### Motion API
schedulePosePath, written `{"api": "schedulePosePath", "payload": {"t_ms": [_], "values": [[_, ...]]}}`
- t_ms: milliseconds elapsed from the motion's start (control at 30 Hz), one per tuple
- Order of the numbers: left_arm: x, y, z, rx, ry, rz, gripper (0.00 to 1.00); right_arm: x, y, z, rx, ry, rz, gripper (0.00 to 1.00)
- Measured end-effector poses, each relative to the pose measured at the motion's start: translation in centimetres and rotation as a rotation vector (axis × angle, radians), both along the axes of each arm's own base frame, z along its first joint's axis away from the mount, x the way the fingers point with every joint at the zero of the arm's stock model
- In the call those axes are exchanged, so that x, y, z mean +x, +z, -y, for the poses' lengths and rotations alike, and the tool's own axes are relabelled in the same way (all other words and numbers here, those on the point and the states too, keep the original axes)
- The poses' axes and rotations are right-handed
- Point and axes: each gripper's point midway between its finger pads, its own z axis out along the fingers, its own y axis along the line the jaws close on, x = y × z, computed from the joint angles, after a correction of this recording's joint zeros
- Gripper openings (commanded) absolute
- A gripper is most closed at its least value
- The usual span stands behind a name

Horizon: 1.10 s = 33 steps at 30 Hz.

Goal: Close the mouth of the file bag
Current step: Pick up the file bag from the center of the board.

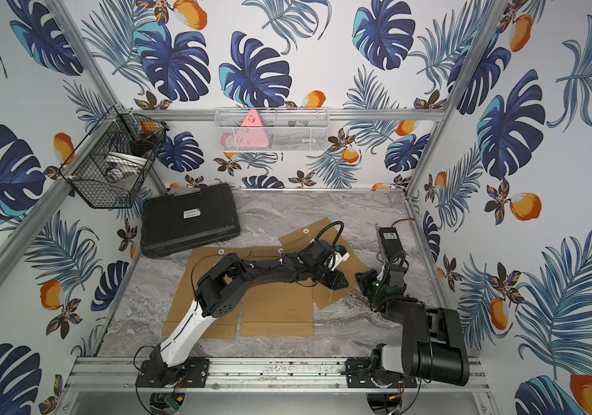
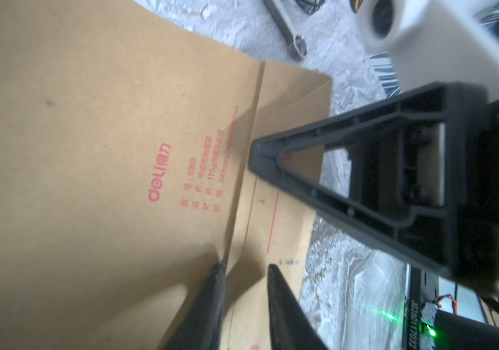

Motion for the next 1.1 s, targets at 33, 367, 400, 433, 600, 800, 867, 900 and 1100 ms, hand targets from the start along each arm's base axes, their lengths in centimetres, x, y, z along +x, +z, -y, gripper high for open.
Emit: {"api": "schedulePosePath", "payload": {"t_ms": [33, 367, 400, 433, 600, 800, 867, 900, 1100], "values": [[-0.1, 0.6, -0.4, 0.014, 0.004, -0.011, 0.41, 0.3, 0.9, 0.3, -0.014, -0.011, 0.019, 0.05], [3.6, 17.8, -8.0, -0.246, 0.155, 0.03, 0.49, 2.7, 13.4, 2.3, -0.094, -0.106, 0.256, 0.0], [4.0, 18.5, -9.5, -0.267, 0.189, 0.022, 0.5, 2.9, 14.4, 2.3, -0.089, -0.111, 0.272, 0.0], [4.4, 18.8, -11.2, -0.286, 0.228, 0.001, 0.51, 3.0, 15.5, 2.3, -0.077, -0.118, 0.287, 0.0], [4.5, 16.0, -16.4, -0.348, 0.433, -0.171, 0.58, 3.3, 19.3, 1.8, -0.004, -0.14, 0.333, 0.0], [3.5, 10.8, -15.9, -0.42, 0.584, -0.39, 0.65, 3.1, 22.0, 0.6, 0.066, -0.151, 0.349, 0.0], [4.1, 9.9, -15.3, -0.449, 0.625, -0.417, 0.65, 2.9, 22.4, 0.3, 0.078, -0.156, 0.349, 0.0], [4.2, 9.8, -14.9, -0.463, 0.633, -0.427, 0.65, 2.8, 22.3, 0.2, 0.081, -0.16, 0.344, 0.0], [5.1, 9.7, -13.3, -0.553, 0.687, -0.452, 0.65, 1.9, 21.6, -0.3, 0.113, -0.176, 0.324, 0.0]]}}
